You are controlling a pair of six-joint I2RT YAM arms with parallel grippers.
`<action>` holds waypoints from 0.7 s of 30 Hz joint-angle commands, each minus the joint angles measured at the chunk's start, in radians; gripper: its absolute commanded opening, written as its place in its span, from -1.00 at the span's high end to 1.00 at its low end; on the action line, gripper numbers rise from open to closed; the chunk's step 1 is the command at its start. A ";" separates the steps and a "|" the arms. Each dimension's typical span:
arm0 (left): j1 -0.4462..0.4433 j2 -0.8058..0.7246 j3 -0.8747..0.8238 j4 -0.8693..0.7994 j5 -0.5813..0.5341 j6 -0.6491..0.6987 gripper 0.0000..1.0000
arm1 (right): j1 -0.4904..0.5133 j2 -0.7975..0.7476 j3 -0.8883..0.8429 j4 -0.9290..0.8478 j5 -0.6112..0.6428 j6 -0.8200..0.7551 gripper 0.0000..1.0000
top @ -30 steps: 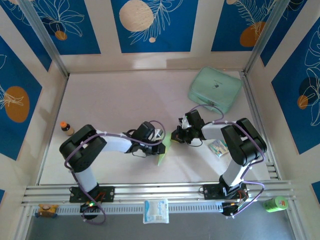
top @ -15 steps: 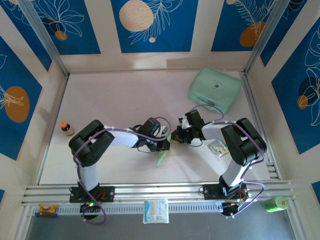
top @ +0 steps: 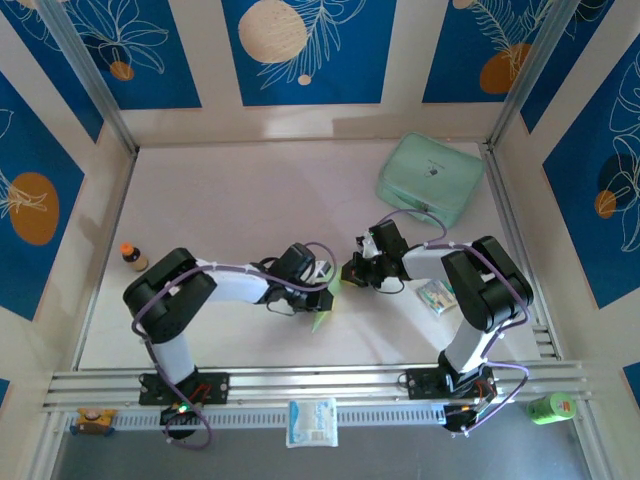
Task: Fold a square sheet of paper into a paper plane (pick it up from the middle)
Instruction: Fold the wing for the fifth time at the center of the table.
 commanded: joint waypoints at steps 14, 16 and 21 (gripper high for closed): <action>-0.045 -0.205 -0.164 -0.246 -0.053 0.064 0.91 | -0.003 0.034 -0.008 -0.077 0.084 -0.004 0.94; -0.047 -0.243 -0.185 -0.224 -0.050 0.051 0.93 | -0.002 0.029 -0.004 -0.078 0.080 -0.004 0.95; -0.045 -0.383 -0.223 -0.167 -0.129 0.023 0.97 | 0.001 0.013 0.007 -0.074 0.057 -0.007 0.93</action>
